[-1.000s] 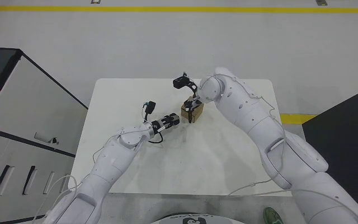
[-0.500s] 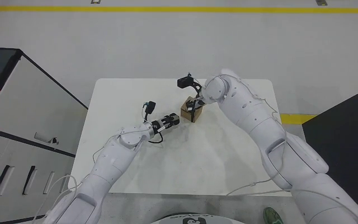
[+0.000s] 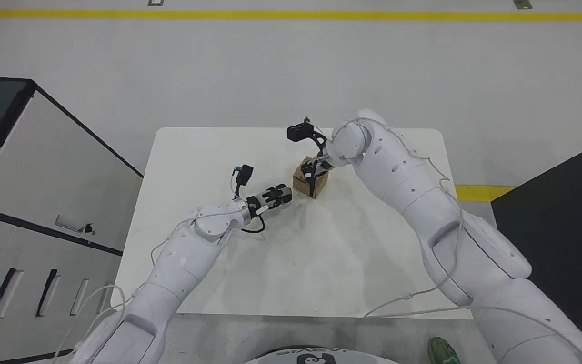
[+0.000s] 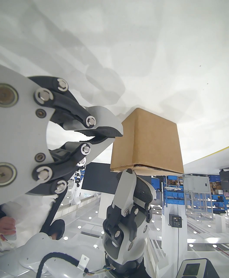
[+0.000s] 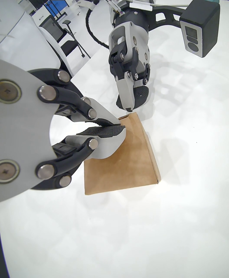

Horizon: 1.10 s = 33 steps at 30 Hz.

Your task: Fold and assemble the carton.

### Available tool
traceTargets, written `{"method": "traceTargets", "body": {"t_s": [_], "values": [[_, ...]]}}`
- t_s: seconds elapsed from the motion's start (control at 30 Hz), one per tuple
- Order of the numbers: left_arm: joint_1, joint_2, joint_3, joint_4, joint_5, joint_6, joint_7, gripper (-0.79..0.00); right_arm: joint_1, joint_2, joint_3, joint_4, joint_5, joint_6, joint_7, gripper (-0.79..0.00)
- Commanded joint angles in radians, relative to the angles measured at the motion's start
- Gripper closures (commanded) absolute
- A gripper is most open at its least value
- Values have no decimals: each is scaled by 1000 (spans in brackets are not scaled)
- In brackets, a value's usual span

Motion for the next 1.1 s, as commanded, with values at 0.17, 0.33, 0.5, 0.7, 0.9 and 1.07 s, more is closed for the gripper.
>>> {"method": "traceTargets", "body": {"t_s": [0.17,0.33,0.5,0.7,0.9,1.07], "values": [[0,0,0,0,0,0,0,0,-4,-6,-4,20,4,-7,6,0],[0,0,0,0,0,0,0,0,0,-10,-2,35,11,-16,5,0],[0,0,0,0,0,0,0,0,9,-5,19,46,36,-40,14,0],[0,0,0,0,0,0,0,0,11,23,87,35,103,-98,40,-505],[0,0,0,0,0,0,0,0,-20,83,219,4,209,-170,77,-785],[0,0,0,0,0,0,0,0,-95,146,359,-56,327,-250,127,-785]]}}
